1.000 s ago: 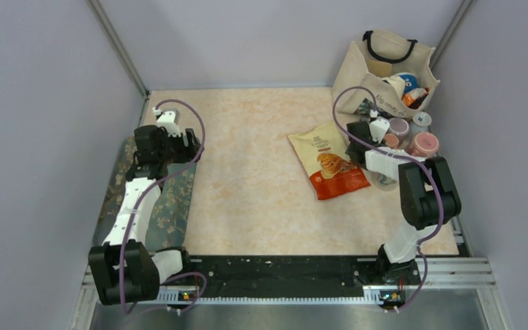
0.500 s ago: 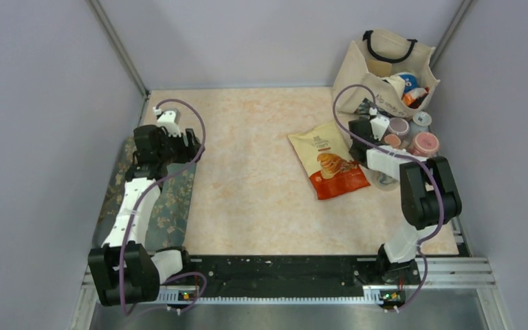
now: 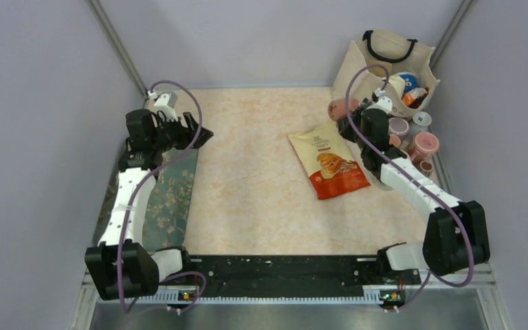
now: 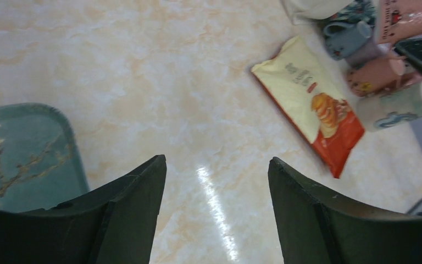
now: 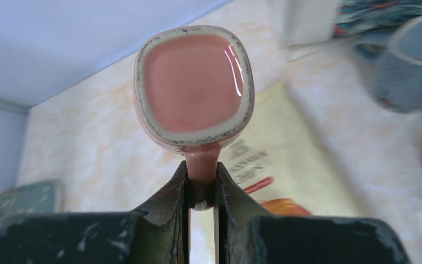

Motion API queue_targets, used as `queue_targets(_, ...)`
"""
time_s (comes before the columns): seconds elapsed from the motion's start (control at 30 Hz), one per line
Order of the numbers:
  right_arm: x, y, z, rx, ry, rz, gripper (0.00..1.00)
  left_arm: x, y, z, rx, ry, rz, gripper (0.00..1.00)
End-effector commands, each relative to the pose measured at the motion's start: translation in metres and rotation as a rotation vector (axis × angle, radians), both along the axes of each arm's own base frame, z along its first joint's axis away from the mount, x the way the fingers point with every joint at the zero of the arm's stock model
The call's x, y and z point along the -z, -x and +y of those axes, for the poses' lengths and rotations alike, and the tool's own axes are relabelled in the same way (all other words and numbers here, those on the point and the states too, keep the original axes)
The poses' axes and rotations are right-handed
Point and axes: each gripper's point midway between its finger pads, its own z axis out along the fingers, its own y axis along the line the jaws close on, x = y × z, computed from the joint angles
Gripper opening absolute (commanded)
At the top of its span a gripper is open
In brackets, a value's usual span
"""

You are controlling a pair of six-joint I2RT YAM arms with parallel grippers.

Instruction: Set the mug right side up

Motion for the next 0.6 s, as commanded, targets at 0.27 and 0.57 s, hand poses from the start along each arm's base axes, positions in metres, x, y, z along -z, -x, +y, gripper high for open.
queue_targets(0.27, -0.176, 0.087, 0.206, -0.652, -0.502, -0.449, 0.00, -0.135, 0.037, -0.088, 0.356, 0.428, -0.030, 0.73)
queue_targets(0.57, -0.212, 0.119, 0.263, -0.799, -0.594, -0.522, 0.00, -0.157, 0.053, -0.108, 0.425, 0.522, -0.014, 0.68)
